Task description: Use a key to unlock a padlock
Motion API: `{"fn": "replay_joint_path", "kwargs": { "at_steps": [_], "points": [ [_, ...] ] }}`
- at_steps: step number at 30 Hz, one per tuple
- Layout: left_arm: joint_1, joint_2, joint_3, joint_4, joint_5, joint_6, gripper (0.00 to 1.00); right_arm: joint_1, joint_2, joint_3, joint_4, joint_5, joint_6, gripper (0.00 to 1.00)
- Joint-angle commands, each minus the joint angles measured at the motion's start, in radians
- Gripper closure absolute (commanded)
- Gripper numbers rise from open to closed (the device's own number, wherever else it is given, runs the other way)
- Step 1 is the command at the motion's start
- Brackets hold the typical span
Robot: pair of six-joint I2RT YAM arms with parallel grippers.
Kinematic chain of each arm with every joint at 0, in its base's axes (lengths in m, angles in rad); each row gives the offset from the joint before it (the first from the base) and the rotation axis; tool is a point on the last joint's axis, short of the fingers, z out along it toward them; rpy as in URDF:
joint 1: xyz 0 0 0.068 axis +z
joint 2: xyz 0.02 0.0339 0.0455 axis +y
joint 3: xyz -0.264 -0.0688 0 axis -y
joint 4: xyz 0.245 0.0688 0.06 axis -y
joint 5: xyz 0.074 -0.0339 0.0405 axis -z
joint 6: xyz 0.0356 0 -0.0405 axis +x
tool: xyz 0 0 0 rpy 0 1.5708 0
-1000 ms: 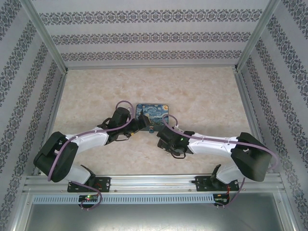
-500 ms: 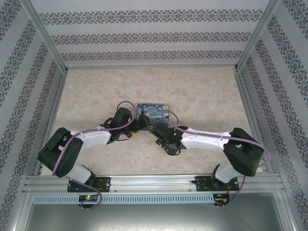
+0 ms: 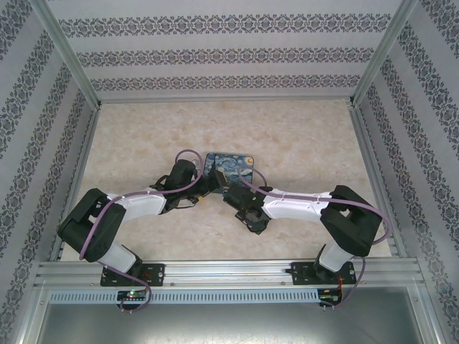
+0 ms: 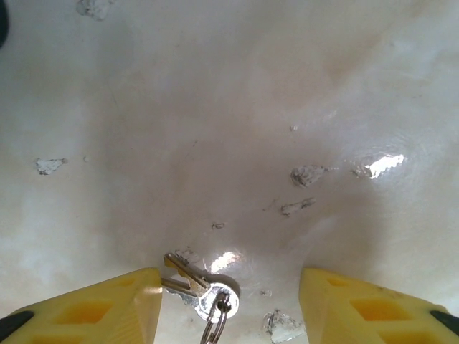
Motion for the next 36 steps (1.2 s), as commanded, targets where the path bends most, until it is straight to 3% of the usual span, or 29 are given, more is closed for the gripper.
{"fn": "replay_joint_path", "kwargs": {
  "at_steps": [1,14,22,36],
  "points": [
    [-0.011,-0.024,-0.023,0.068,0.025,-0.029,0.00,0.010,0.051,0.006,0.001,-0.017,0.015,0.48],
    [-0.012,-0.226,-0.053,-0.061,-0.032,-0.012,0.00,0.005,0.126,0.015,0.090,-0.065,-0.026,0.75],
    [-0.012,-0.280,-0.055,-0.110,-0.046,-0.004,0.00,-0.008,0.111,-0.030,0.159,-0.064,-0.072,1.00],
    [-0.023,-0.236,-0.057,-0.131,-0.035,-0.008,0.00,-0.035,-0.073,-0.140,0.250,0.003,-0.217,1.00]
  ]
}}
